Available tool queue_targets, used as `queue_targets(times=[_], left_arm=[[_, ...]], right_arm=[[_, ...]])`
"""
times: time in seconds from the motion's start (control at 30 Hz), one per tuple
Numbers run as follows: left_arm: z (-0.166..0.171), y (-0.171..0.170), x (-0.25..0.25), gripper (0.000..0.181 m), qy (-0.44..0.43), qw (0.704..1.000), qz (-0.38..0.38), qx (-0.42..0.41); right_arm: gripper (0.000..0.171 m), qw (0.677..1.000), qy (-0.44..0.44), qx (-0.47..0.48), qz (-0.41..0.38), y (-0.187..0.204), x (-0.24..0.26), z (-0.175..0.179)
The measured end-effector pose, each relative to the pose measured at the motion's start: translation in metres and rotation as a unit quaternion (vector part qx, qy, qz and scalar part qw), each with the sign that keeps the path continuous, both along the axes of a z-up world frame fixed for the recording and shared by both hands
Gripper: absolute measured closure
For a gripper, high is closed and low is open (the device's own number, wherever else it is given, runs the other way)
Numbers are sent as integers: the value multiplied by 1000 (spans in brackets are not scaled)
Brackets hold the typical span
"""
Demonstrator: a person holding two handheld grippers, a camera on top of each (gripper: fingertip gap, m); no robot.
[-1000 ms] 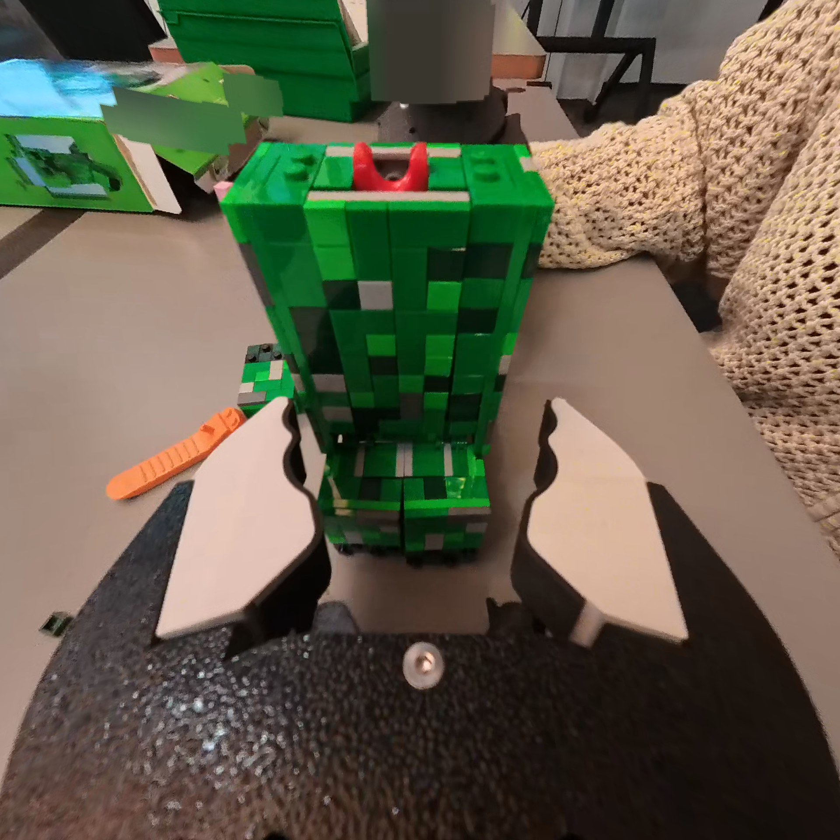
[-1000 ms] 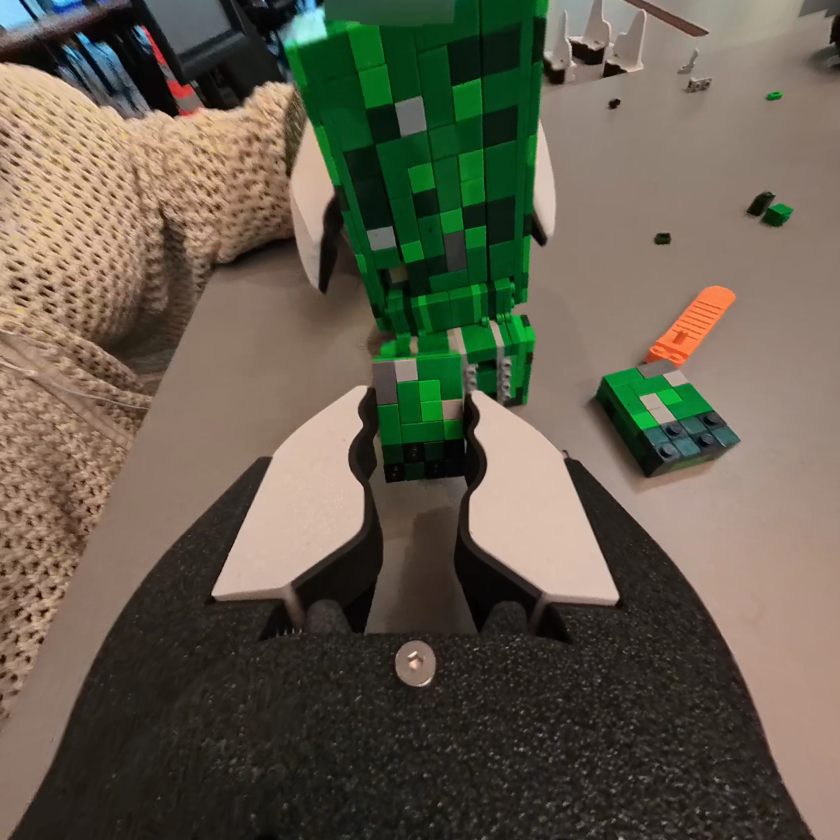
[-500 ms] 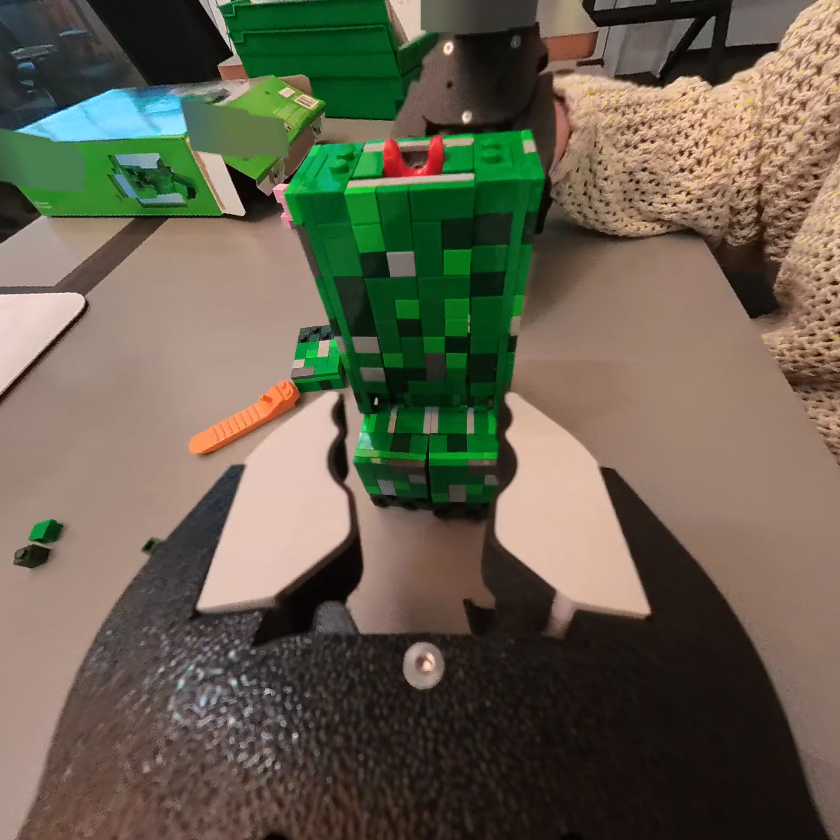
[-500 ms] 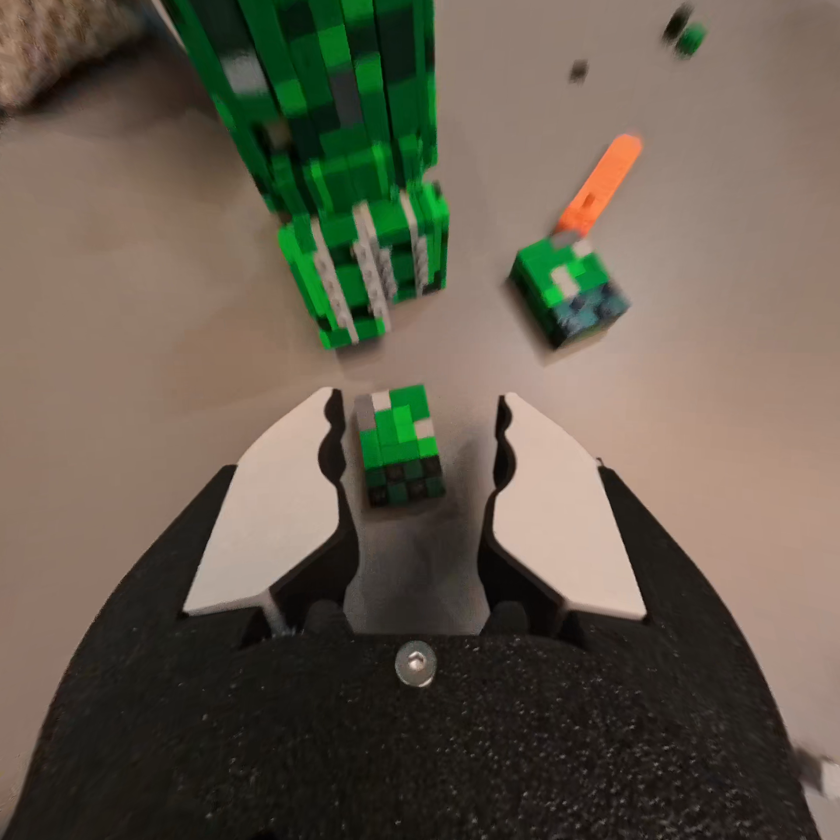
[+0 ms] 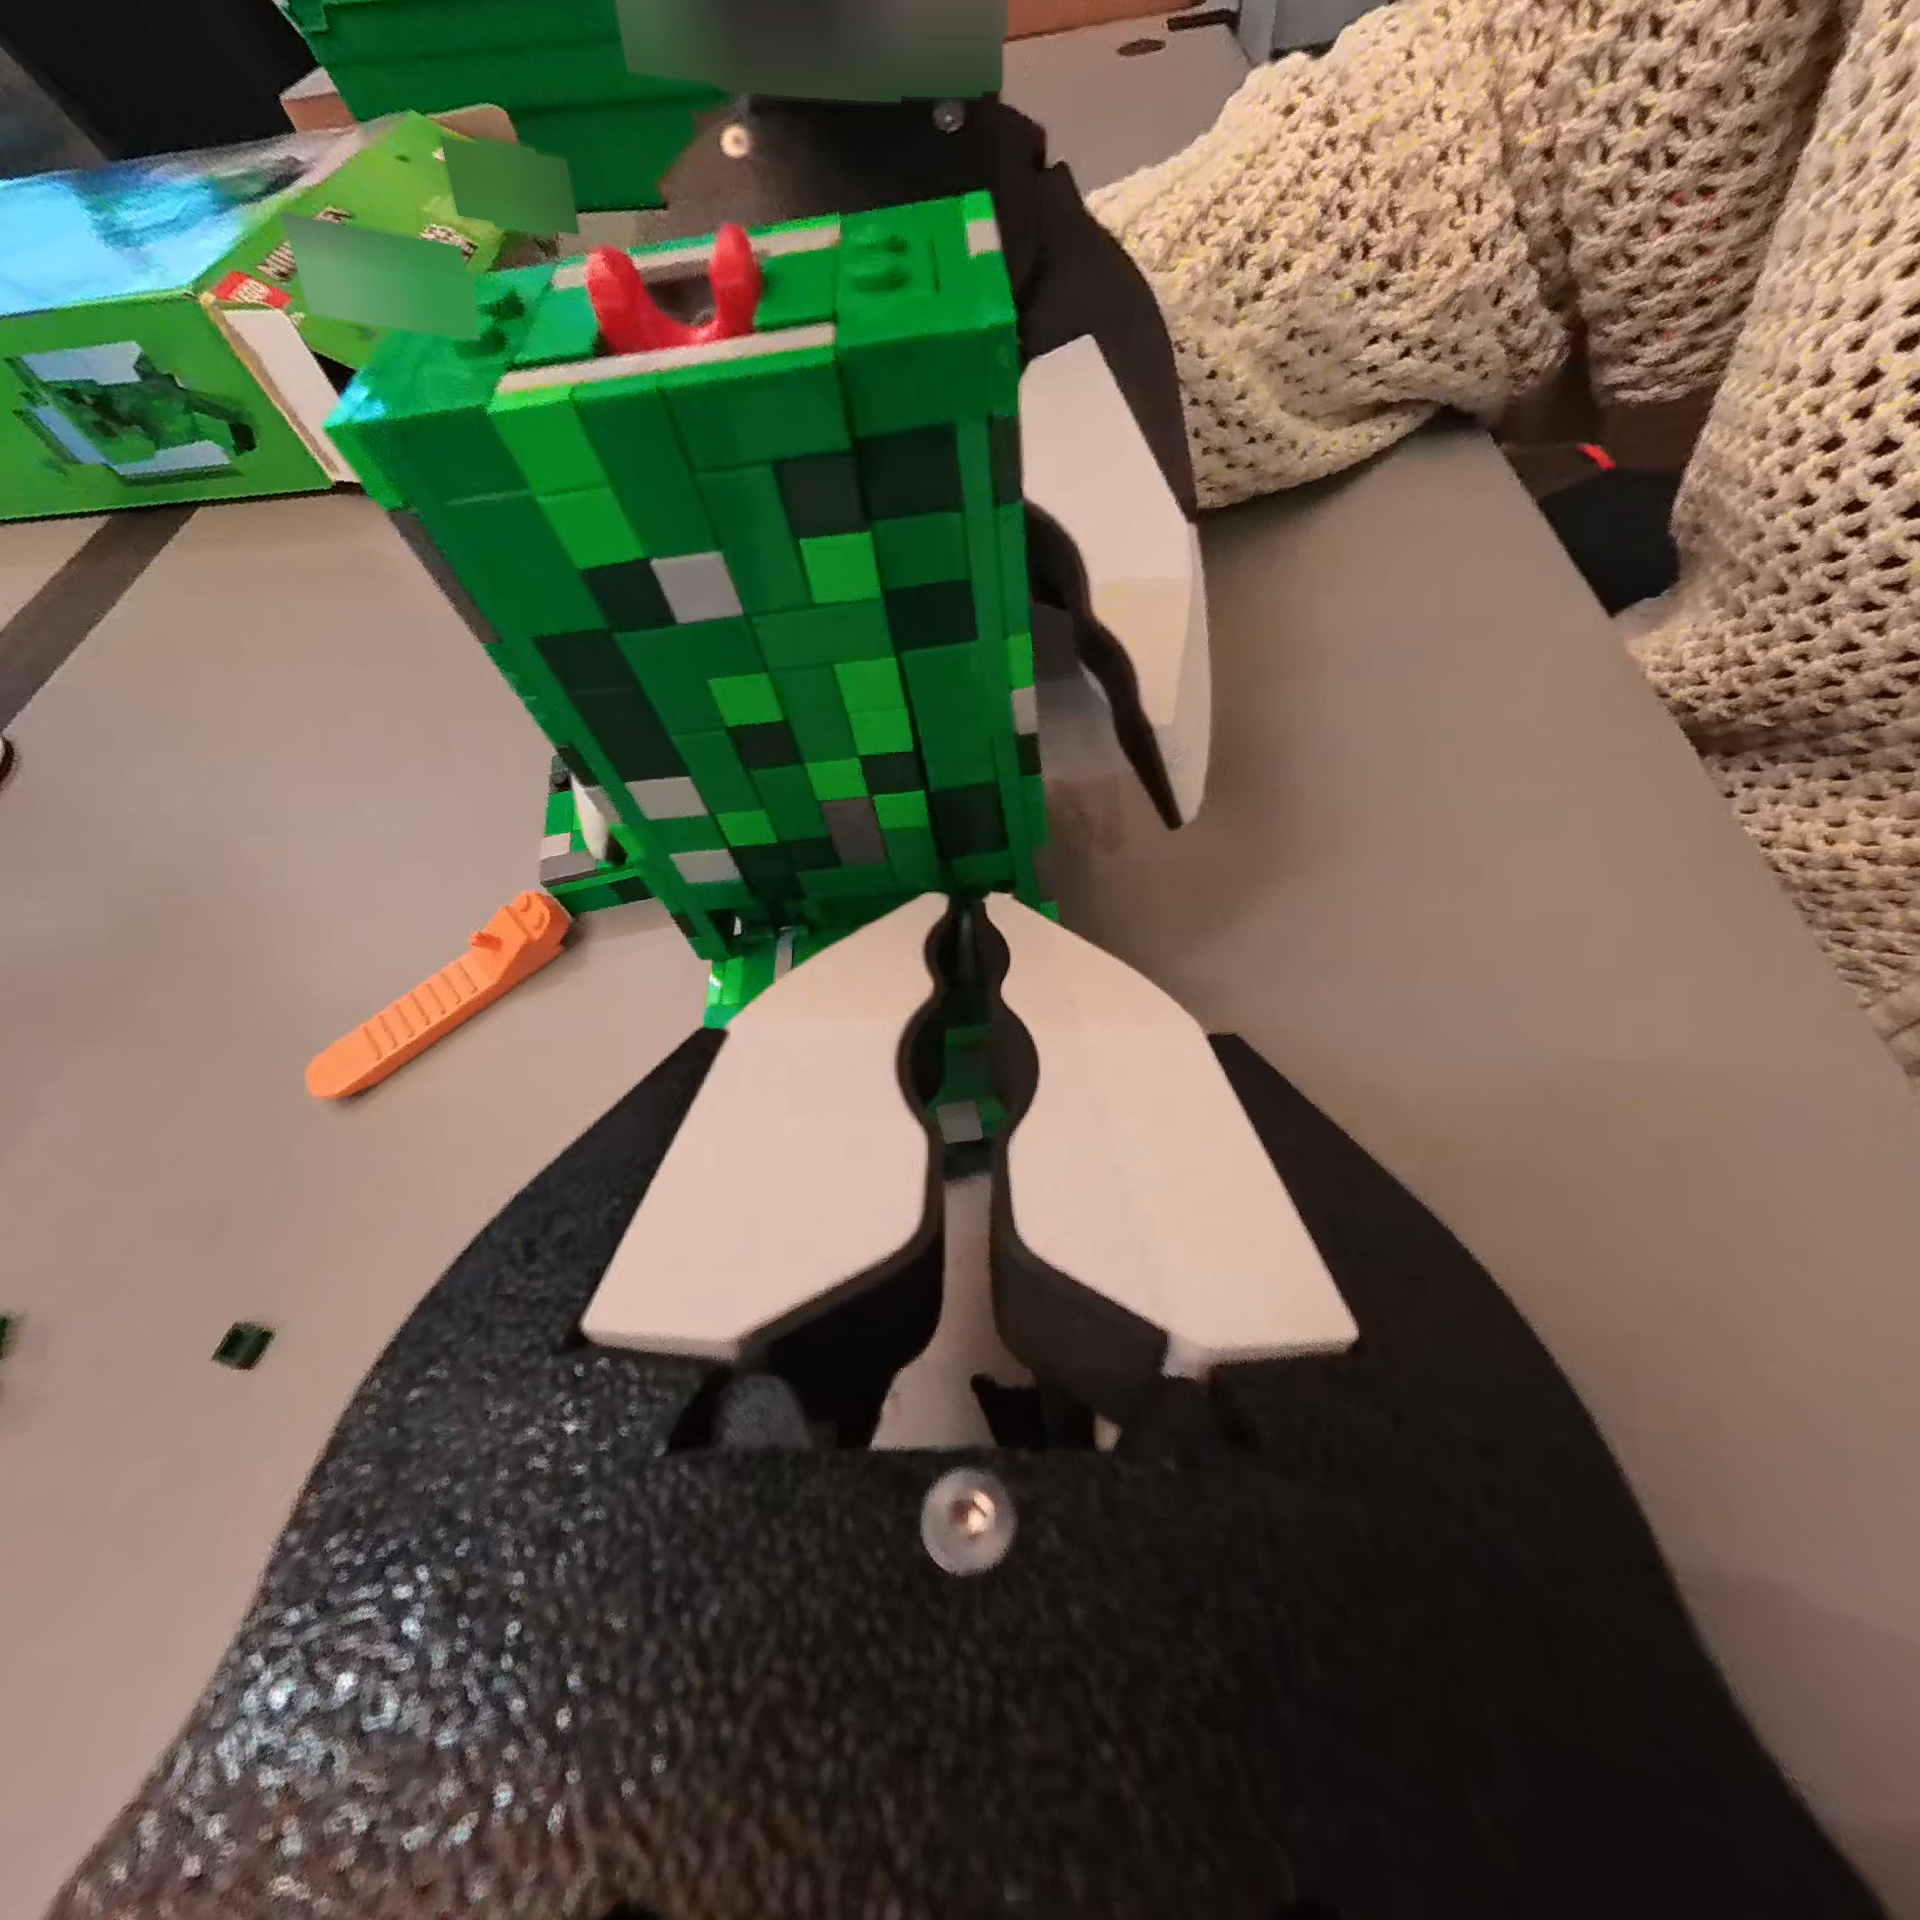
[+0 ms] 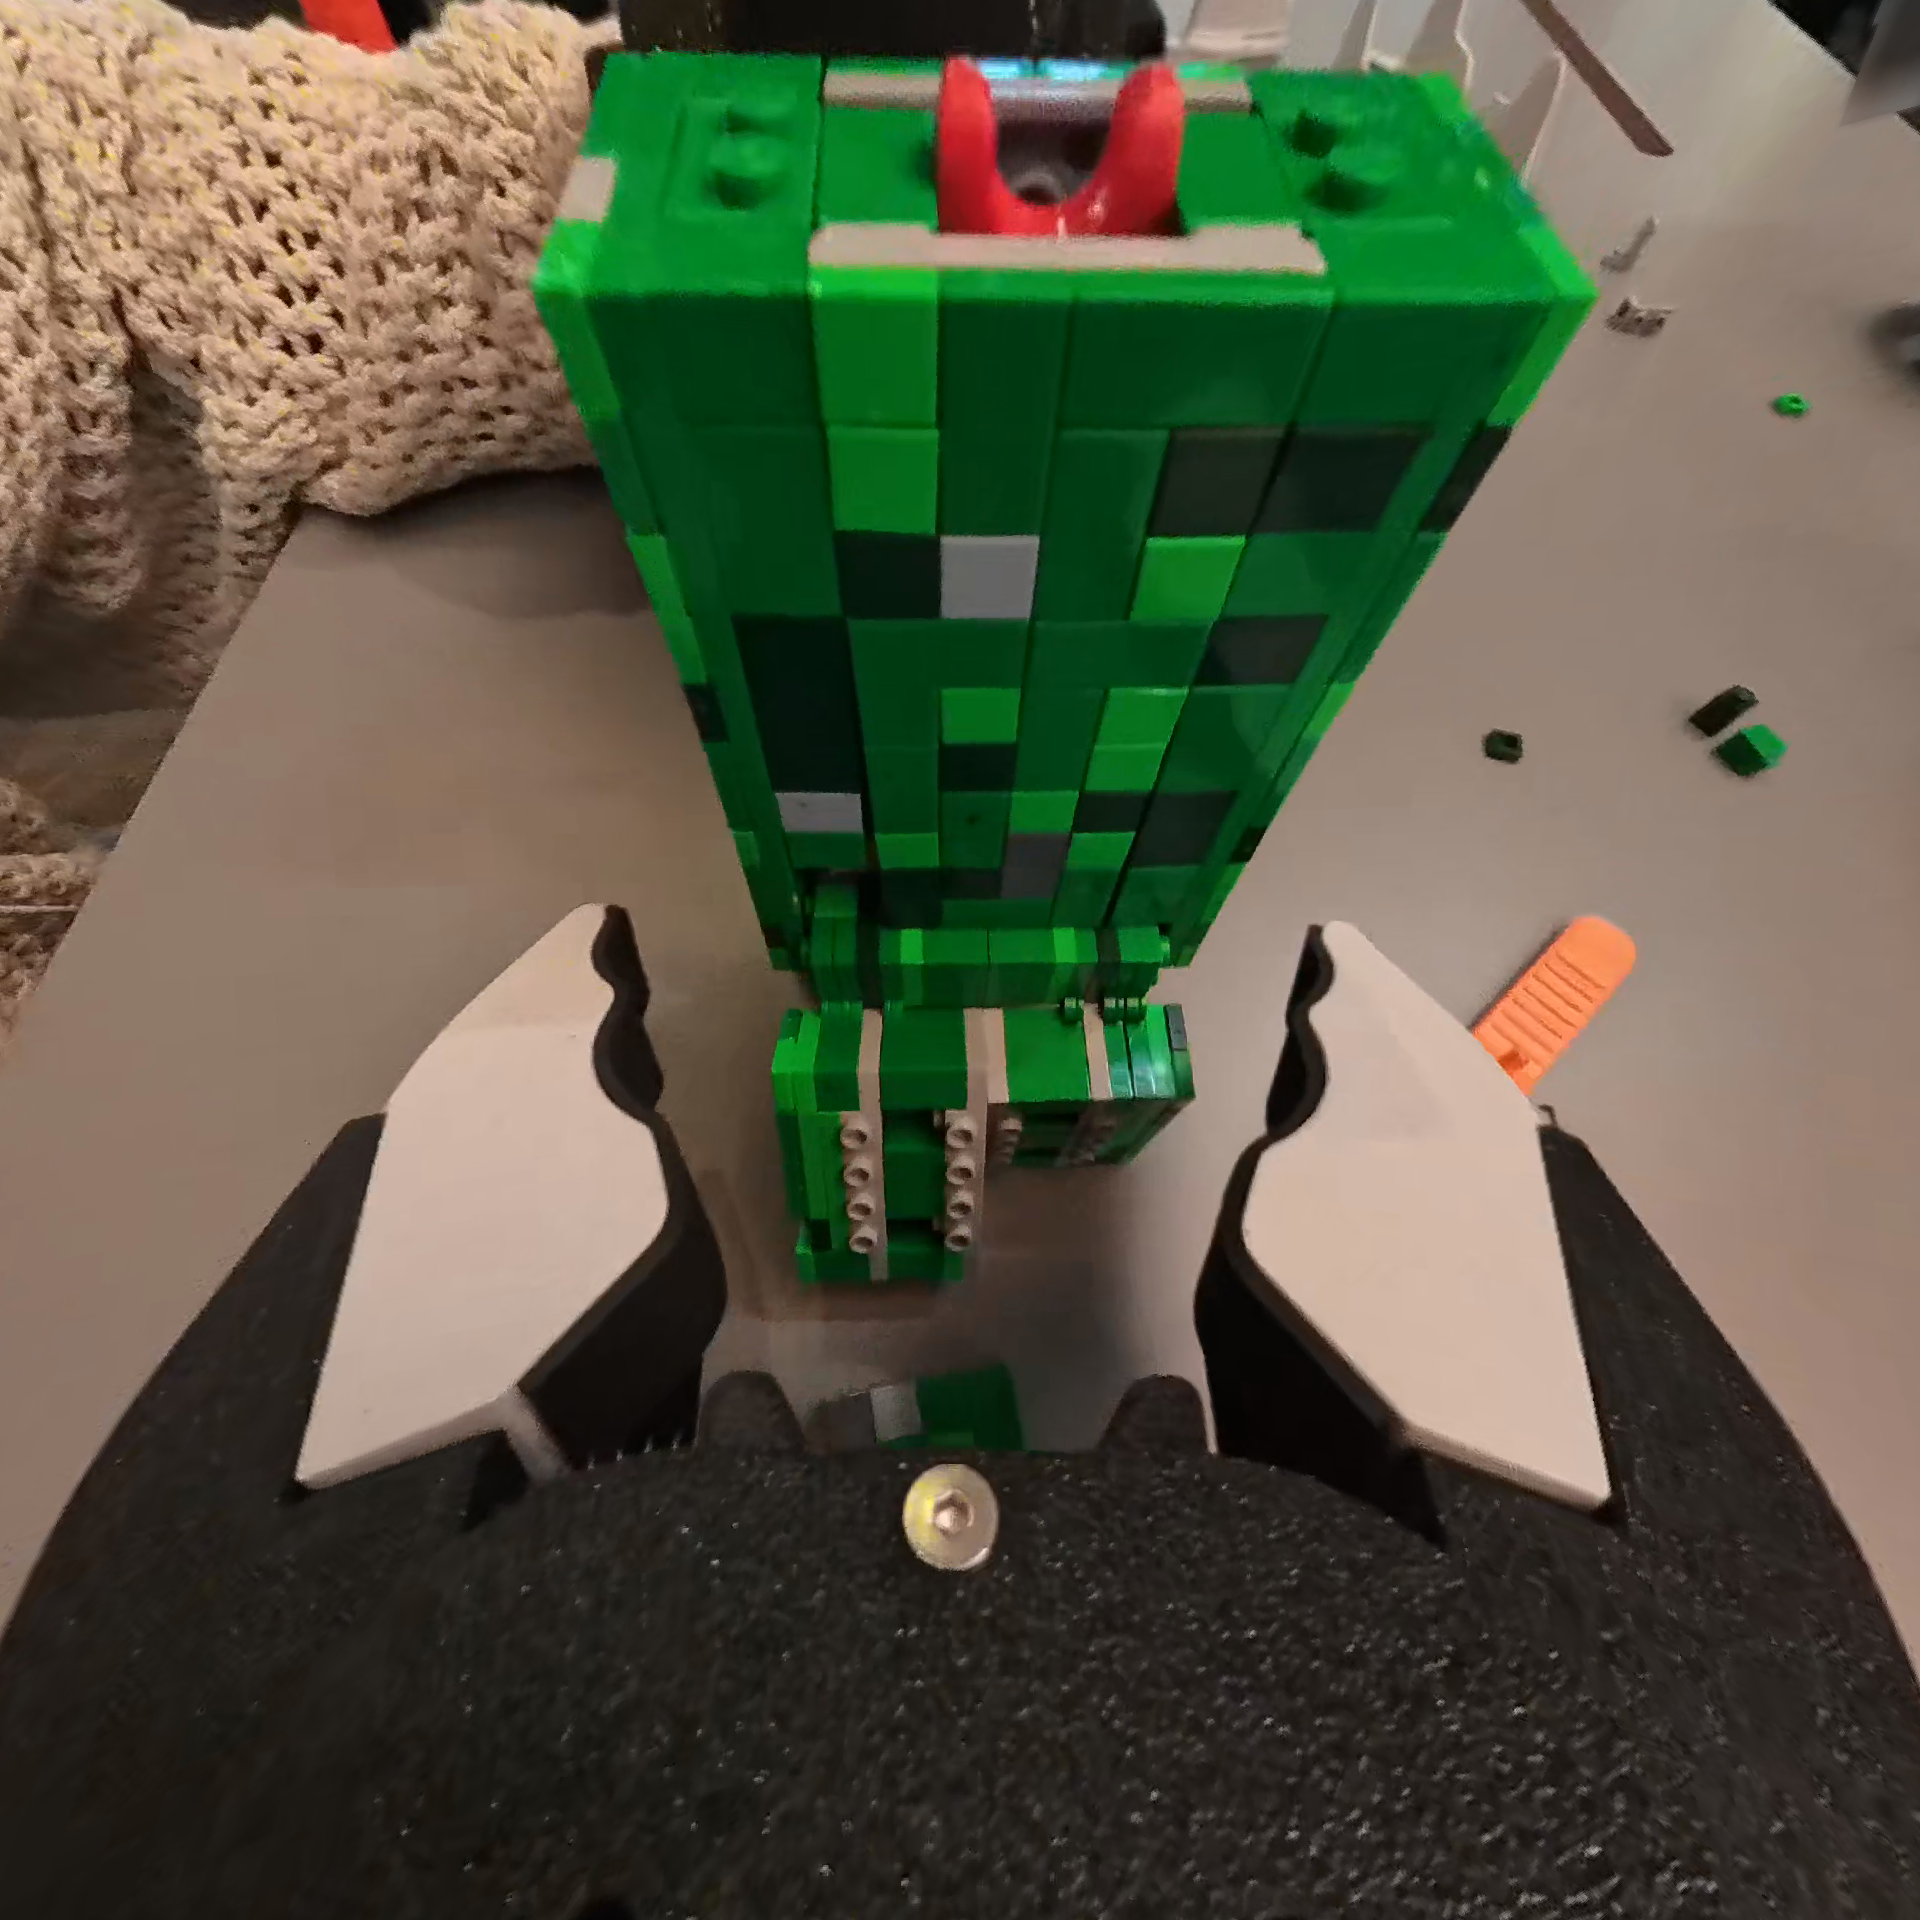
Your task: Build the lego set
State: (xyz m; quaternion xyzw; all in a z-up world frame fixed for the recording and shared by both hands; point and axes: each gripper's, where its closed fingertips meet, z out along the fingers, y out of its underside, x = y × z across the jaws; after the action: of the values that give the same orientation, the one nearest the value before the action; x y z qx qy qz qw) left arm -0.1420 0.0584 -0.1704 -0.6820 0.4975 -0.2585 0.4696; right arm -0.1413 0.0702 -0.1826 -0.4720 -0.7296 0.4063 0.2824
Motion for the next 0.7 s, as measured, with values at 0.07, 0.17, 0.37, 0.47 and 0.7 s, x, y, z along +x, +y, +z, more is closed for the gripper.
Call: queue_targets(times=[0.07,0.17,0.37,0.47,0.7], left_arm=[[1,0,-1,181,-3,1000,-3,1],[3,-1,1,181,-5,1000,-4,3],[-6,-1,8,181,28,1000,-8,10],[-4,-4,6,181,26,1000,-14,7],[0,-10,10,181,21,999,-30,13]], right_arm=[[61,1000,-1,1,11,0,-2,0],[64,1000,-9,-2,28,-3,-3,-2],[78,1000,6,-13,28,-5,-6,0],[79,999,3,-18,27,-5,-6,-1],[79,999,2,-19,34,-4,-7,-1]])
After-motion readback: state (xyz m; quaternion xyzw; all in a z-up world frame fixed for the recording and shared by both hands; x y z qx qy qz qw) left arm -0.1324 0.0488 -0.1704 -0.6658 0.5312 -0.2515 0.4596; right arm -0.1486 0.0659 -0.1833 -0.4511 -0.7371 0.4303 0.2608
